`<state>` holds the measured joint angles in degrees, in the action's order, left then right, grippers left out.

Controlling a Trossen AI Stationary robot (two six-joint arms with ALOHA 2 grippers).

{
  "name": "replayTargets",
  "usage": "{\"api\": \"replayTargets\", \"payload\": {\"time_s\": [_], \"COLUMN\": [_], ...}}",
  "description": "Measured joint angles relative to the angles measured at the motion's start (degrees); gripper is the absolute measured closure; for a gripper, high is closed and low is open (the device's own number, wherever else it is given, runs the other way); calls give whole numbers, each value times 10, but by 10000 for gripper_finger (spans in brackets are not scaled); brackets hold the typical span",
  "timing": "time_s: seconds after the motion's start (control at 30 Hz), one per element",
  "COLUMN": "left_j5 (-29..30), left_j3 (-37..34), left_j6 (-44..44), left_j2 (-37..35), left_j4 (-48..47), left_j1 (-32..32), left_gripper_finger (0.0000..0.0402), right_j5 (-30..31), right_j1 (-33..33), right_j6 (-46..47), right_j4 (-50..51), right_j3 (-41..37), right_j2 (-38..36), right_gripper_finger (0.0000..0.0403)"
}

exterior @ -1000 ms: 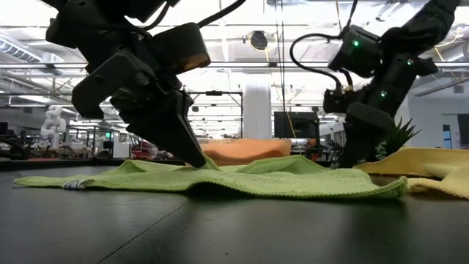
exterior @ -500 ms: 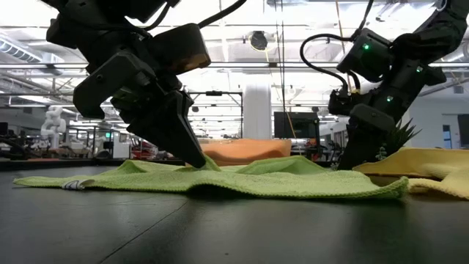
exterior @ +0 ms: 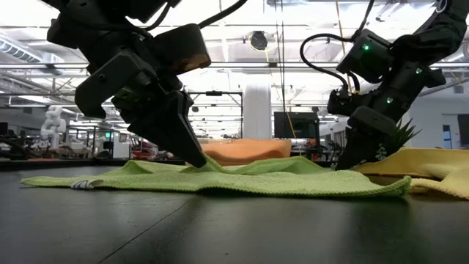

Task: Fold microfiber towels
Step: Fold the green towel

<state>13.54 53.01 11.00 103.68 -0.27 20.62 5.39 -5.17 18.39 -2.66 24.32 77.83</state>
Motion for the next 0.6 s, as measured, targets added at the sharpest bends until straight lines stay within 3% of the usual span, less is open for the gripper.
{"api": "replayTargets", "payload": {"time_s": [0.37, 0.6], "left_j5": [0, 18], "left_j3": [0, 0], "left_j6": [-8, 0], "left_j2": [-3, -62], "left_j4": [-5, -47], "left_j1": [0, 9], "left_gripper_finger": [396, 398], "right_j5": [-1, -31], "right_j1": [0, 14], "right_j6": [16, 15], "right_j4": [-17, -25], "right_j3": [-1, 5], "right_j2": [-7, -56], "right_gripper_finger": [402, 402]}}
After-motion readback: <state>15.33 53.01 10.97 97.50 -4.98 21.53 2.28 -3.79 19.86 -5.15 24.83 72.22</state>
